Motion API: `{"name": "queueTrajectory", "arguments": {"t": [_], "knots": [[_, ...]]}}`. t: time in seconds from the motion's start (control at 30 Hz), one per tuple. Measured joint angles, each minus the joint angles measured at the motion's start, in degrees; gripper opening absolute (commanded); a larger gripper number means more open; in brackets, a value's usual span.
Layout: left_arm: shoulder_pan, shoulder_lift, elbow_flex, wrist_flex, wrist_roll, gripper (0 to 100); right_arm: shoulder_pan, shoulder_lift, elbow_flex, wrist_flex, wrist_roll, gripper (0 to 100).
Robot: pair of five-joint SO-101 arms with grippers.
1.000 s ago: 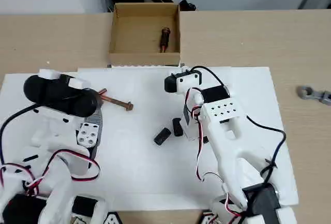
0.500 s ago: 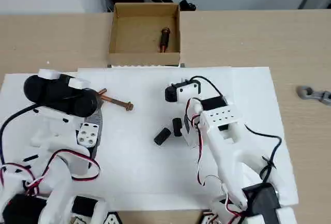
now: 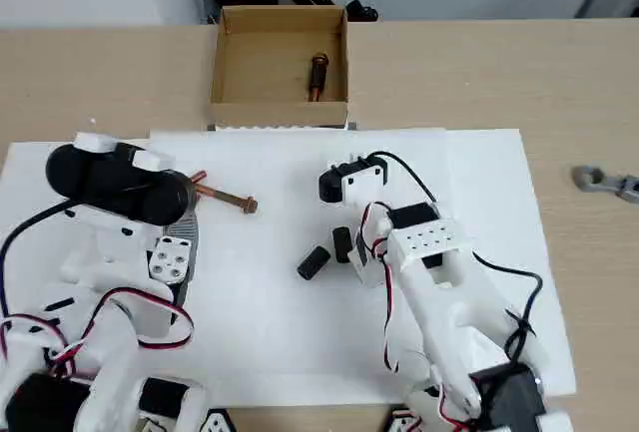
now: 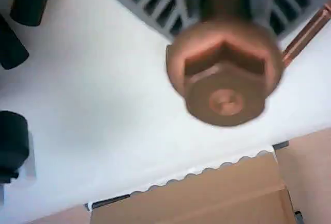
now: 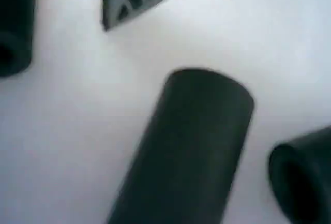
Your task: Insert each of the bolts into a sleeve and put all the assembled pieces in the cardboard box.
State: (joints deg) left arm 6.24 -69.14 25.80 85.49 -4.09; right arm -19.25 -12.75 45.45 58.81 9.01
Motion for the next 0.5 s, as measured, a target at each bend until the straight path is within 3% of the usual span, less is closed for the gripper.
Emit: {"name": "queueTrajectory", "arguments": {"t": [0.17, 0.4, 0.5], "knots": [[0.0, 0.0, 0.0, 0.0, 0.0, 1, 0.0, -0.53, 1.32, -1.23, 0.0, 22.5], [0.0, 0.0, 0.0, 0.0, 0.0, 1, 0.62, -0.53, 1.05, -1.41, 0.0, 0.7], [0.0, 0.0, 0.0, 0.0, 0.0, 1, 0.88, -0.53, 0.7, -1.85, 0.0, 0.9]]}}
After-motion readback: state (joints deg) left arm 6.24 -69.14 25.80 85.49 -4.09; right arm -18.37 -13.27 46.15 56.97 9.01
